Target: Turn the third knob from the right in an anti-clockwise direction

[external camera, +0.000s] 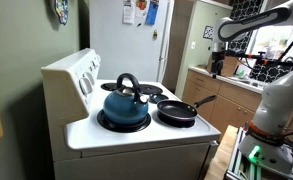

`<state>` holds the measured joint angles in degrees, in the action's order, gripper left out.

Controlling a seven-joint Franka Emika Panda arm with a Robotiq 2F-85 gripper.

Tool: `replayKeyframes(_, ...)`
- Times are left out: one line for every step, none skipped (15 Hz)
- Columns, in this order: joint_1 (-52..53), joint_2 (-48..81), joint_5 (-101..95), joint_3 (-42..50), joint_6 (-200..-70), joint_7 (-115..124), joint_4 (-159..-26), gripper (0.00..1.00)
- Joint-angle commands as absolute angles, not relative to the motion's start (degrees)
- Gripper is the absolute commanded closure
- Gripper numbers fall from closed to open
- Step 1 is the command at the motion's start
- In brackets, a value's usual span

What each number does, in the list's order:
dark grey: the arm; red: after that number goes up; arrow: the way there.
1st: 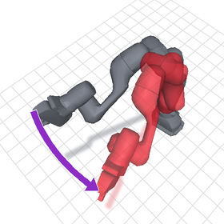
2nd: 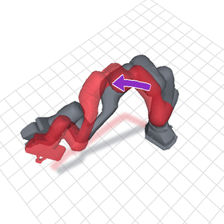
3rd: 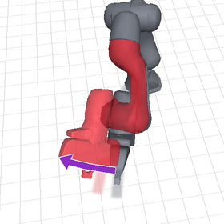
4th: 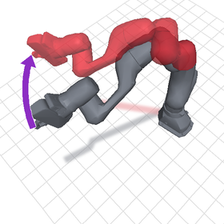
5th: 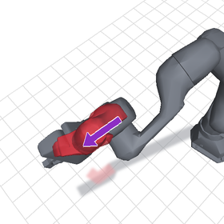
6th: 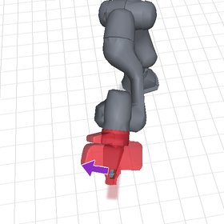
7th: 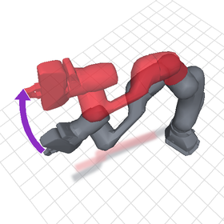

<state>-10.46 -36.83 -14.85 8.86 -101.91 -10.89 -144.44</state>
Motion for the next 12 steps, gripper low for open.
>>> replayKeyframes(-9.7,-36.9,-15.2,9.4,-101.7,-10.6,-144.3,0.00)
replayKeyframes(-9.7,-36.9,-15.2,9.4,-101.7,-10.6,-144.3,0.00)
replayKeyframes(-9.7,-36.8,-15.2,9.4,-101.7,-10.6,-144.3,0.00)
replayKeyframes(-9.7,-36.8,-15.2,9.4,-101.7,-10.6,-144.3,0.00)
replayKeyframes(-9.7,-36.8,-15.2,9.4,-101.7,-10.6,-144.3,0.00)
replayKeyframes(-9.7,-36.8,-15.2,9.4,-101.7,-10.6,-144.3,0.00)
replayKeyframes(-9.7,-36.8,-15.2,9.4,-101.7,-10.6,-144.3,0.00)
replayKeyframes(-9.7,-36.8,-15.2,9.4,-101.7,-10.6,-144.3,0.00)
replayKeyframes(-9.7,-36.8,-15.2,9.4,-101.7,-10.6,-144.3,0.00)
replayKeyframes(-9.7,-36.8,-15.2,9.4,-101.7,-10.6,-144.3,0.00)
replayKeyframes(-9.4,-36.4,-15.0,9.2,-101.8,-10.4,-143.9,0.00)
replayKeyframes(-8.6,-35.8,-14.3,8.7,-102.0,-10.5,-142.9,0.00)
